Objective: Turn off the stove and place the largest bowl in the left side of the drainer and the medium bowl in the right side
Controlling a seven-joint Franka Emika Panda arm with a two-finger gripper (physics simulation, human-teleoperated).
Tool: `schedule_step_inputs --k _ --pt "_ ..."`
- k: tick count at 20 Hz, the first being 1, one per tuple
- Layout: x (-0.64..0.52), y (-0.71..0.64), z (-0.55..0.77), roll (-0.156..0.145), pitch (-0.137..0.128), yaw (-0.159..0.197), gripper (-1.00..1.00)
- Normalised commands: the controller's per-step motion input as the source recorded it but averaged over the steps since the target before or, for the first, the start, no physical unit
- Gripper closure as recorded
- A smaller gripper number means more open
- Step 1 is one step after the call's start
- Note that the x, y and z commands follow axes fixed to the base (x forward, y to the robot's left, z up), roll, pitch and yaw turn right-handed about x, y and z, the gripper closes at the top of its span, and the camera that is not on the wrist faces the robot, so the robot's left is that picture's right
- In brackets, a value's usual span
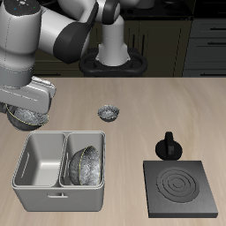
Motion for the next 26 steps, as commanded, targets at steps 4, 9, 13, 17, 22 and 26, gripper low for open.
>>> schedule_step_inputs --k 4,9,13,17,22,26 --pt "0.15 0.25 -0.13 0.096 0.036 0.021 1.0" --pt "0.05 -0.02 -0.06 -0.02 0.015 -0.012 1.0" --pt "0.02 0.02 -0.1 0.004 0.017 -0.005 1.0" --pt "0.05 0.09 -0.12 0.005 0.017 0.027 1.0" --pt "0.11 0.02 -0.28 -0.047 0.041 0.037 -1.0" --pt "0.06 0.02 -0.21 -0.02 0.033 0.022 -1.0"
